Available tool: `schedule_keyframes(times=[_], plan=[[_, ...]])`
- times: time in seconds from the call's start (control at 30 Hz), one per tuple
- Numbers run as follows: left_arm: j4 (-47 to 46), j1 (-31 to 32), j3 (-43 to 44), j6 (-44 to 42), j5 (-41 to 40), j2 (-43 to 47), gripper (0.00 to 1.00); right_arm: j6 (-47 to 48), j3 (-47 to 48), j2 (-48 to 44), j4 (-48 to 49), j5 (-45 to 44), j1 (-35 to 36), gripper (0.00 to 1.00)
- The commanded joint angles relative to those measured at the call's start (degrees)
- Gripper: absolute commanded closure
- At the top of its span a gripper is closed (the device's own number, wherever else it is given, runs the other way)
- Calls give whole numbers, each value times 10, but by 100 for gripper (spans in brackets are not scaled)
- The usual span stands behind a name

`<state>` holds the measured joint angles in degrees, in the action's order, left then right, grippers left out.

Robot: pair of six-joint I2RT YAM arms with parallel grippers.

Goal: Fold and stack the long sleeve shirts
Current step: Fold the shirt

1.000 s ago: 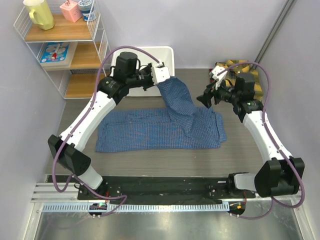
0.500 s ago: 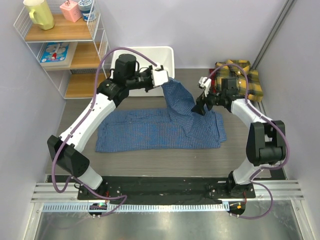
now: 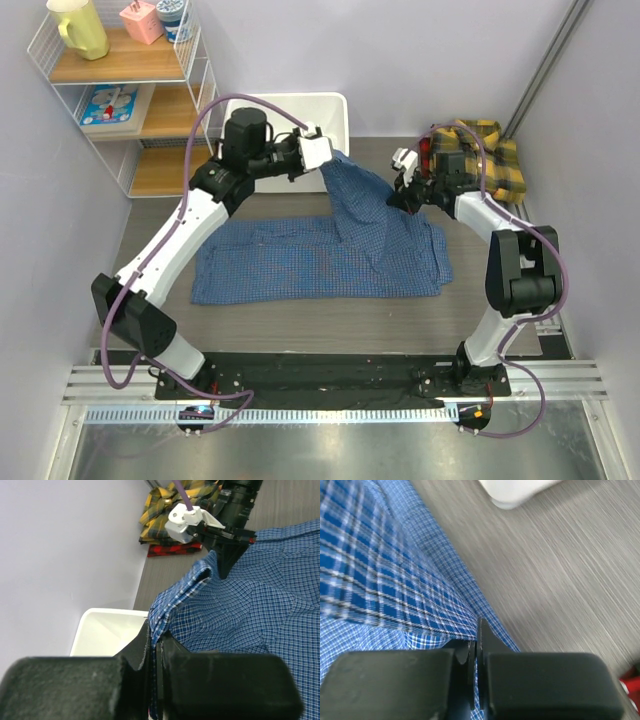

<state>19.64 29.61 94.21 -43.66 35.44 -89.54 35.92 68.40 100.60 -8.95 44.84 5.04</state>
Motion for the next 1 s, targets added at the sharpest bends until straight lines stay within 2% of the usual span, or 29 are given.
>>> schedule_keyframes(times=[0.0,0.07,0.17,0.2,0.23,0.3,0.37,0.43,0.6,0.63,0.73,0.77,0.8,0.83,0.87,0.9,0.97], plan=[[-82,-22,-31,18,-35,18,100,4,14,-45,23,-134,1,99],[-99,-36,-41,36,-51,10,100,-19,-9,-63,52,-176,2,99],[-101,-39,-38,33,-63,-5,100,-9,-15,-67,37,-162,3,99],[-101,-39,-39,31,-57,-8,100,-10,-14,-67,20,-150,8,89],[-98,-39,-41,28,-53,-9,100,-10,-12,-66,10,-145,10,85],[-93,-42,-54,14,-42,-13,100,-9,-2,-62,-22,-129,15,78],[-88,-45,-64,1,-34,-12,100,-7,2,-63,-35,-122,15,77],[-88,-51,-78,1,-30,-10,100,-3,3,-63,-43,-127,14,77],[-87,-76,-94,17,-6,-4,100,-2,9,-41,-49,-137,14,99],[-87,-81,-94,18,0,-4,100,-8,18,-37,-54,-138,15,99],[-35,-94,-82,-6,55,-2,100,-9,37,-30,-84,-140,14,88],[10,-94,-73,-38,94,-3,100,-9,38,-32,-95,-143,12,83],[94,-93,-69,-77,116,-1,100,-9,39,-34,-100,-146,13,81],[127,-93,-74,-137,125,5,100,-2,43,-36,-108,-149,11,77],[143,-93,-81,-150,133,8,100,0,46,-37,-125,-148,9,69],[184,-93,-87,-168,134,14,100,2,49,-36,-133,-145,8,66],[242,-94,-107,-274,135,23,100,6,53,-37,-158,-137,2,57]])
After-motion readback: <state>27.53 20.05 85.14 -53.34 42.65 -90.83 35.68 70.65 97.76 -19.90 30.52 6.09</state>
